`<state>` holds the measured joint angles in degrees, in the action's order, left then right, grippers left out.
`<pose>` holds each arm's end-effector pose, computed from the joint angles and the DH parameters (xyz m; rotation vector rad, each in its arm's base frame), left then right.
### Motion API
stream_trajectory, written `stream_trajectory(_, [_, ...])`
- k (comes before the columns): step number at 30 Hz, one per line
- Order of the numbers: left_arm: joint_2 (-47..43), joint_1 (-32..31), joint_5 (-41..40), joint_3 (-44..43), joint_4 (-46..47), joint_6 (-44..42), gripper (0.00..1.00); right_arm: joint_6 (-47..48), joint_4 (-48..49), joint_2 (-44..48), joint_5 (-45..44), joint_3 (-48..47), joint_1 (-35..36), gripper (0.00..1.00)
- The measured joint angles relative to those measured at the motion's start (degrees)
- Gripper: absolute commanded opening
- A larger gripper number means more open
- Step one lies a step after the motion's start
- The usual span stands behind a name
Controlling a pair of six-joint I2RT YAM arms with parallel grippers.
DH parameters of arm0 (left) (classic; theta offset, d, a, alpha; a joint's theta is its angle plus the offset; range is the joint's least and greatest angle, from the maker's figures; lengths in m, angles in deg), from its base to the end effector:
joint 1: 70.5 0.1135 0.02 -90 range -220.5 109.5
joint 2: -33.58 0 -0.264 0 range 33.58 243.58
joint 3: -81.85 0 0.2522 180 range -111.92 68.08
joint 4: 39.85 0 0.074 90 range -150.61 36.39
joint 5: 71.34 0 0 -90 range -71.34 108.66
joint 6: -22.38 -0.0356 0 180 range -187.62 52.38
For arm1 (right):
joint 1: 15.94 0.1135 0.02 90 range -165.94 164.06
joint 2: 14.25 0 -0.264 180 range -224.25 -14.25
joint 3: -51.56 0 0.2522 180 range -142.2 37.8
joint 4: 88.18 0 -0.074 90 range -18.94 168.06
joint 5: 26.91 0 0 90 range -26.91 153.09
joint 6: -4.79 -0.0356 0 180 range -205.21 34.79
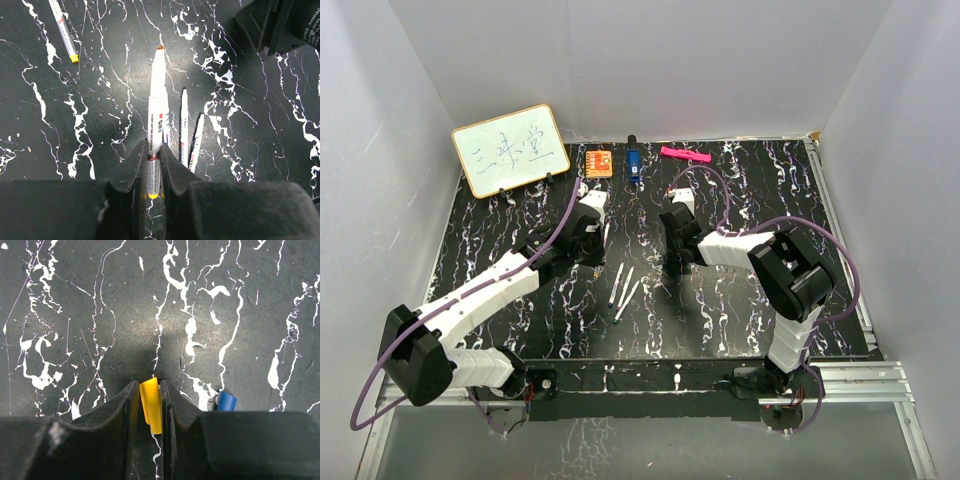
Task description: Insert the pens into the pen caps
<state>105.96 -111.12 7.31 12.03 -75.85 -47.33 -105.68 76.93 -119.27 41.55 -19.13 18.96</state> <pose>0.2150 -0.1751 0.2860 0.2910 2.2335 -0.3566 0.3082 0.1991 0.1451 -0.1301 2.3487 0.0100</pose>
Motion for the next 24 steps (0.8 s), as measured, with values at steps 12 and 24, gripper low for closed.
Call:
stream_trajectory(12, [0.0,0.0,0.0,1.0,0.4,0.3,0.0,-1.7,-2.4,0.0,1.2,-0.9,-0.1,0.27])
stream_trajectory(24, [0.0,0.0,0.0,1.1,0.4,0.8,0.0,-2.0,-4.0,0.4,2.0,-1.0,0.0,0.26])
